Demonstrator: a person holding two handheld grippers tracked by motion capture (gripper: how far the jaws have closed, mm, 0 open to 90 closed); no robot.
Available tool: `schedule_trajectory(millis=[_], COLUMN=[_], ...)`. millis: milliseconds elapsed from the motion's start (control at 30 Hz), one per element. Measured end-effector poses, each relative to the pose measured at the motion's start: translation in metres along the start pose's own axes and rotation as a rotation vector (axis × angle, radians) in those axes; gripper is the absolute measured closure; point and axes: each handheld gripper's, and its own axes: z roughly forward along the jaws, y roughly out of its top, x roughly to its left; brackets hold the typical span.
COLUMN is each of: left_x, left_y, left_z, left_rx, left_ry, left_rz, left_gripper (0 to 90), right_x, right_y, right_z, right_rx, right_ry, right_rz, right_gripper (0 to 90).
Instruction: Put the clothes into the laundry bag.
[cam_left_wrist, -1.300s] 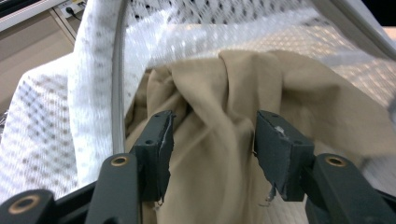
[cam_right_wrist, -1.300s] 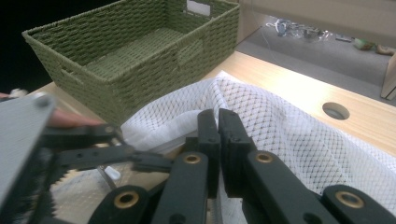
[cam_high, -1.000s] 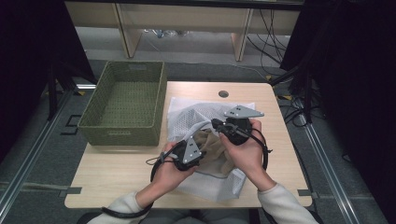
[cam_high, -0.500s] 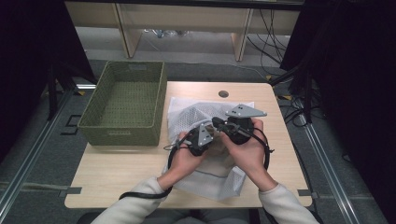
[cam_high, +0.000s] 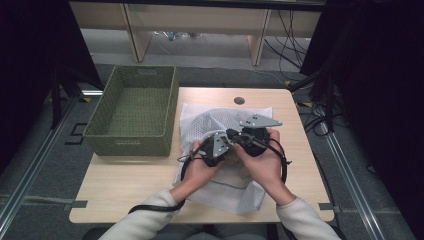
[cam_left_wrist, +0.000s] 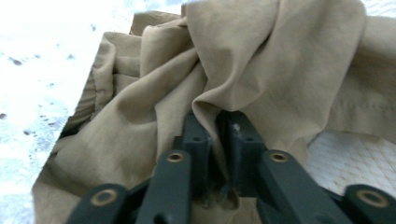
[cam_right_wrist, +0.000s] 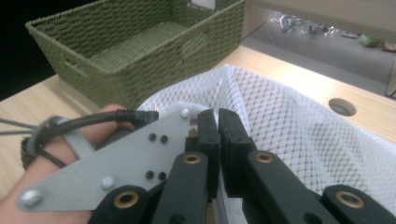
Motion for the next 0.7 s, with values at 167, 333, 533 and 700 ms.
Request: schedule_trajectory(millis=[167, 333, 533, 700], left_x=[-0.007, -0.014, -0.018, -0.027], left_y=[-0.003, -0.005, -0.006, -0.009], left_z=[-0.008, -0.026, -0.051, -0.055], left_rx=[-0.041, -0.052, -0.071, -0.076], left_ry=[-0.013, -0.03, -0.055, -0.129], left_rz=[-0.044, -0.008, 0.035, 0.039], left_gripper=[67.8, 61.2, 60.5, 63.4], right_x=[0.002, -0.001, 0.0, 0.001], right_y=[-0.006, -0.005, -0.005, -0.005], right_z=[0.003, 0.002, 0.002, 0.002], right_rx=[0.031, 0.028, 0.016, 0.019], right_ry=[0.006, 0.008, -0.001, 0.001], right_rz=[0.006, -0.01, 0.013, 0.015], right_gripper=[89.1, 89.1, 89.1, 89.0])
